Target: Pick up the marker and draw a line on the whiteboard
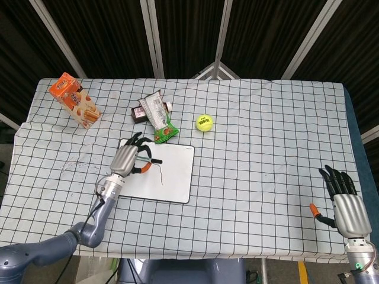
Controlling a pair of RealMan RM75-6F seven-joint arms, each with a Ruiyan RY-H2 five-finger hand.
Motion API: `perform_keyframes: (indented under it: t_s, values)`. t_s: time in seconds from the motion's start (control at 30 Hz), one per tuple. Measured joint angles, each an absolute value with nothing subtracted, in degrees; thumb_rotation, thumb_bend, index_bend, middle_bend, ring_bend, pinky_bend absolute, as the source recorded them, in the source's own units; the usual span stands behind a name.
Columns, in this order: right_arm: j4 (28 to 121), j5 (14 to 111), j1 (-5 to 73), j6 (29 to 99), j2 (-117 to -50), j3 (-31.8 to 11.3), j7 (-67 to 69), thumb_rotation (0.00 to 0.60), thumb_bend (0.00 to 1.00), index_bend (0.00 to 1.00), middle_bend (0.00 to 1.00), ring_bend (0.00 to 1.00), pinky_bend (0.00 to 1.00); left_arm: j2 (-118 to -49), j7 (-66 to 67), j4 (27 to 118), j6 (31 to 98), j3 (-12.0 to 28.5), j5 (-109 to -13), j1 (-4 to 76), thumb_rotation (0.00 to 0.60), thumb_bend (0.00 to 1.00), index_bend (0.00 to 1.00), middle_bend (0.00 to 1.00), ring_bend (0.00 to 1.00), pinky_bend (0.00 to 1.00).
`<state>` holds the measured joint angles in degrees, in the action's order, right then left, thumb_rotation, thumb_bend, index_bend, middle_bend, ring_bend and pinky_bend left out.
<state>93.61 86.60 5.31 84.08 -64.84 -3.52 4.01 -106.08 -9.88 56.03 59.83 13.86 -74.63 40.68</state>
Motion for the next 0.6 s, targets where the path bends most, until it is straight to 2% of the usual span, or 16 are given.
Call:
perform_keyframes:
  t_s: [0.3, 0.6]
  values:
    - [93.62, 86.72, 5.27, 84.23, -64.88, -3.53, 3.75, 0.6, 0.33, 0.0, 0.0, 0.0, 0.0, -101.86, -12.85, 54.59, 62.9, 15.83, -75.66, 40.62, 0.6, 0.54, 0.72, 0.21, 0.05, 0.15]
    - [93.56, 86.66, 5.27, 84.16, -64.81, -3.55, 3.92, 0.6, 0.33, 0.0, 0.0, 0.0, 0.0, -95.98, -13.72, 64.2, 66.56, 16.36, -76.82, 38.62, 0.6, 0.54, 0.72, 0.21, 0.05, 0.15]
